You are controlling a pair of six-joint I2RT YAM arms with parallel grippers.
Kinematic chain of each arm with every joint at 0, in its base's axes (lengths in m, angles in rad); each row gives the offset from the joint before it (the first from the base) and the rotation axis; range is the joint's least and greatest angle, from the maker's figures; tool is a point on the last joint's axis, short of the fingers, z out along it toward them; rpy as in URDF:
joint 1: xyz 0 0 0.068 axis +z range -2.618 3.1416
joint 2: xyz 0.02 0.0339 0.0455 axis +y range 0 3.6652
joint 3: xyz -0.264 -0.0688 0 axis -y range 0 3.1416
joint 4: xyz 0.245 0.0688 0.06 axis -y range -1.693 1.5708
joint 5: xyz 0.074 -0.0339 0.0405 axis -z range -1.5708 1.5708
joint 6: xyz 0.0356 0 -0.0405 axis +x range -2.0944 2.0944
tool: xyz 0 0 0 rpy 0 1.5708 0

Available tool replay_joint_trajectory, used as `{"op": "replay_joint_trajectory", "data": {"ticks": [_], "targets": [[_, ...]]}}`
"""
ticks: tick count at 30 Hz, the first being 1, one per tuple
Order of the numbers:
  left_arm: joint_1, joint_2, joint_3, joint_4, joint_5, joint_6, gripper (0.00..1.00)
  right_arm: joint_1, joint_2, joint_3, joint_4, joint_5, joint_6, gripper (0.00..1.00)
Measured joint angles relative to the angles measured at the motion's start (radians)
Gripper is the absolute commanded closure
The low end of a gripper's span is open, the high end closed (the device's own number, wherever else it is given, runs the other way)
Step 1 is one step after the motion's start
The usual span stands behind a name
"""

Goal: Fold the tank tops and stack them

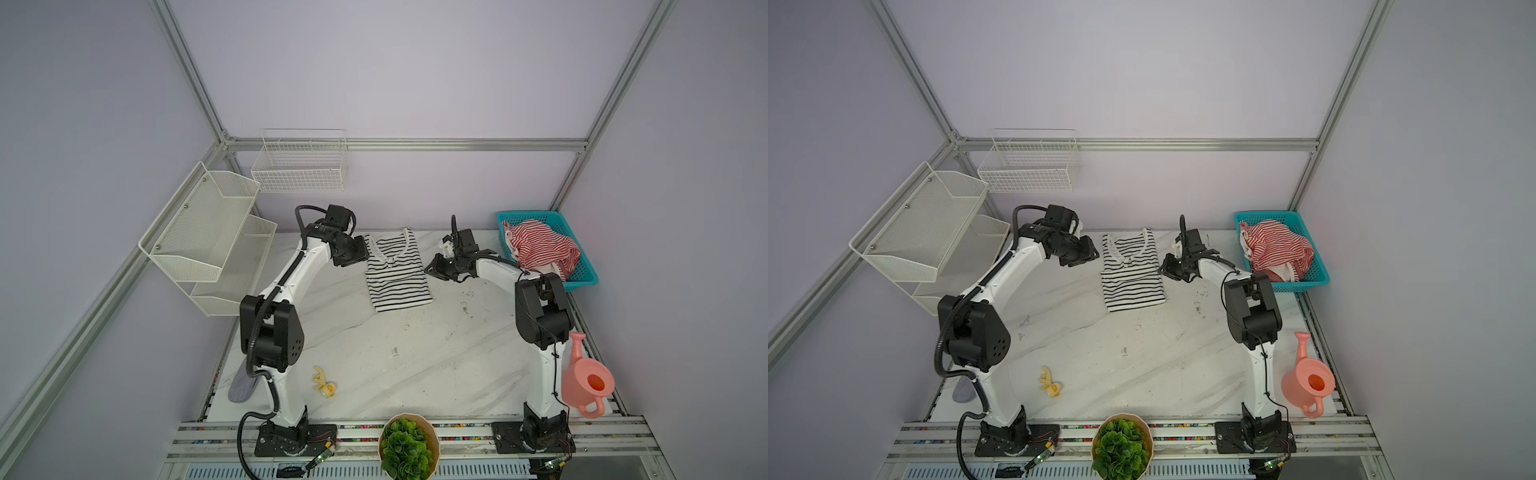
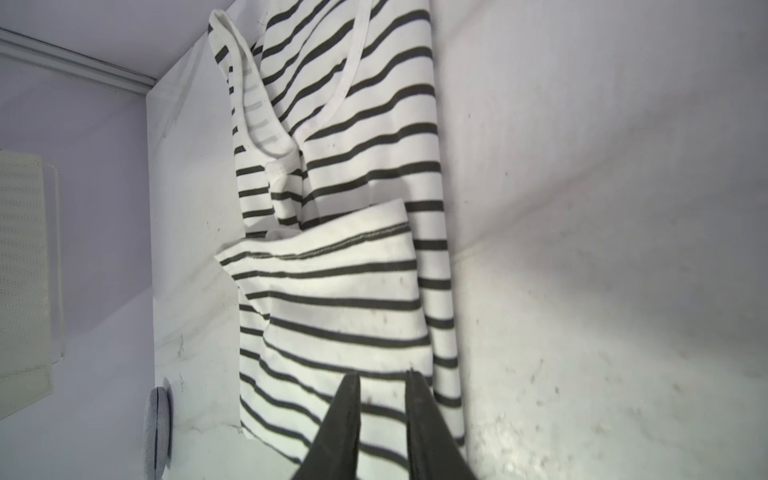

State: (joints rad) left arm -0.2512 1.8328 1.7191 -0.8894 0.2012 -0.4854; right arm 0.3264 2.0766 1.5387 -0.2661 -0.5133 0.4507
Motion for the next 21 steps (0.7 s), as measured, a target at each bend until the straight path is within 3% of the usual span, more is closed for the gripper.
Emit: {"op": "replay_joint_trajectory", "data": {"ticks": [3, 9, 21], "targets": [[-0.037, -0.054, -0.143, -0.001, 0.0, -0.001, 0.52, 0.002, -0.069, -0.079, 0.001, 0.011, -0.019, 0.62], [-0.09, 0.0, -0.346, 0.029, 0.04, -0.026, 0.52, 0.01, -0.101, -0.208, 0.002, 0.026, -0.042, 0.56], [-0.092, 0.058, -0.391, 0.218, 0.096, -0.143, 0.52, 0.019, -0.101, -0.311, 0.068, 0.0, -0.028, 0.54]]}}
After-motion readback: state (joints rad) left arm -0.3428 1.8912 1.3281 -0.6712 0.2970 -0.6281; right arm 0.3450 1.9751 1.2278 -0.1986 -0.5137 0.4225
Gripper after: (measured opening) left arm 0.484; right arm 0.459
